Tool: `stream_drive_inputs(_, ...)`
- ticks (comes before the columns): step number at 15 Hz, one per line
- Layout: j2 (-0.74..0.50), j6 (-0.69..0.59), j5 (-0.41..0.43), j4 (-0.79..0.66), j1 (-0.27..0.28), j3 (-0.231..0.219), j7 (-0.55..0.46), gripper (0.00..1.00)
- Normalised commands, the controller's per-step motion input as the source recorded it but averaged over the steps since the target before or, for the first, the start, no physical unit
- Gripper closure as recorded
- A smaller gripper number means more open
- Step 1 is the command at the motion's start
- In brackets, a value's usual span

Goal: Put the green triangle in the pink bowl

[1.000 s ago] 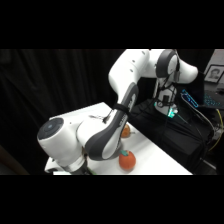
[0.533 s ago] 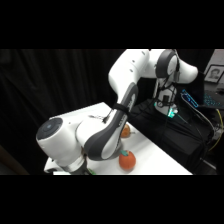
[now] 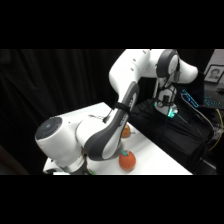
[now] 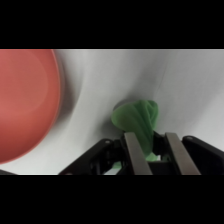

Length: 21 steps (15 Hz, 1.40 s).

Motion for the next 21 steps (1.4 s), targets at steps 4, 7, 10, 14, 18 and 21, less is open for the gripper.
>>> stream_drive_inputs(4, -0.34, -0.17, -0.017, -0.15, 0.077, -0.013, 0.12, 0.94)
stream_drive_inputs(7, -0.42, -0.14, -0.017, -0.25, 0.044, -0.028, 0.13, 0.94)
stream_drive_inputs(10, -0.46, -0.09, 0.015, -0.33, -0.025, -0.037, 0.13, 0.94)
stream_drive_inputs(14, -0.43, -0.03, 0.061, -0.38, -0.113, -0.037, 0.08, 0.94)
stream_drive_inputs(18, -0.36, 0.01, 0.125, -0.34, -0.180, -0.029, 0.03, 0.94)
stream_drive_inputs(21, -0.28, 0.01, 0.171, -0.28, -0.189, -0.024, 0.01, 0.94)
